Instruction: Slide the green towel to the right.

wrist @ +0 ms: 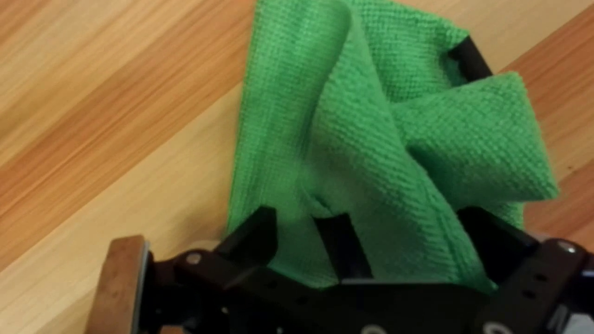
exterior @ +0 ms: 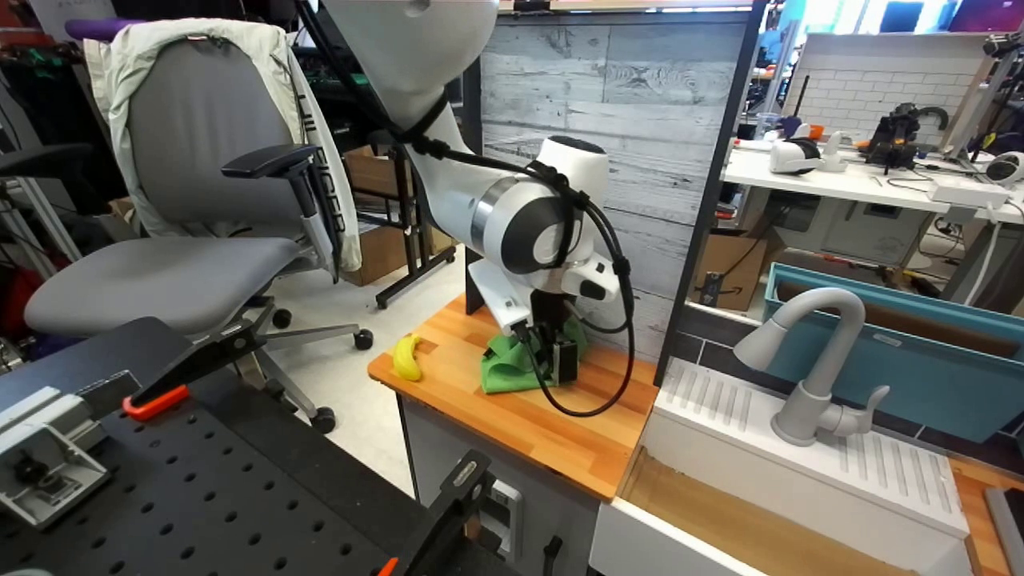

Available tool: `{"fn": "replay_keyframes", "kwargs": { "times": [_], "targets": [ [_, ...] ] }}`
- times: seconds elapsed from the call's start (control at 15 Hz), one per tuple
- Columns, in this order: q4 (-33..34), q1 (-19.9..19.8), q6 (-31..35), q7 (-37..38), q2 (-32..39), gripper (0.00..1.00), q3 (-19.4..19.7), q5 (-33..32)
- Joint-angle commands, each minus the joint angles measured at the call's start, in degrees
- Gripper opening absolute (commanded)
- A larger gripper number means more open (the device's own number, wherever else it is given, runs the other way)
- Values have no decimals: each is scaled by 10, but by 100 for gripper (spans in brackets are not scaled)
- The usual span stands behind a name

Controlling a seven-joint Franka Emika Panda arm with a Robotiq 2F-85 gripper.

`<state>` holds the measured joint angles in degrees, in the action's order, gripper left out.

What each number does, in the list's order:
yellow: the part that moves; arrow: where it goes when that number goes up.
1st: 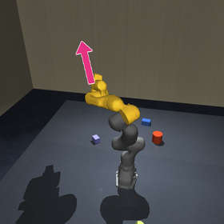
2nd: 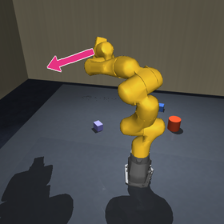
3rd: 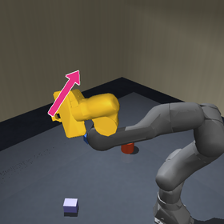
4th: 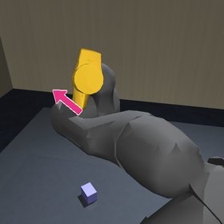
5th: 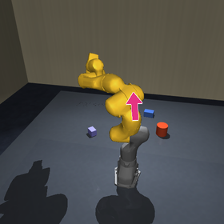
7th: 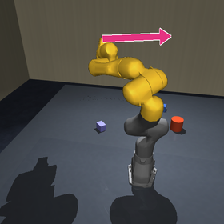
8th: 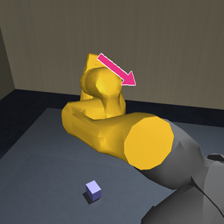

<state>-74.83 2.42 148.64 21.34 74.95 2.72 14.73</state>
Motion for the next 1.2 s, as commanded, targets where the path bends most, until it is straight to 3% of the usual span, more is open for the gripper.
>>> {"fn": "replay_keyframes", "kwargs": {
  "times": [0.0, 0.2, 0.73, 1.13],
  "targets": [
    [51, -34, -11, -7, 46, 100, -4, -2],
    [60, -60, -9, -11, 58, 100, -6, 2],
    [9, -102, 30, -35, 28, 100, -16, 10],
    [-30, -109, 58, -52, 2, 100, -33, 9]
  ]
}}
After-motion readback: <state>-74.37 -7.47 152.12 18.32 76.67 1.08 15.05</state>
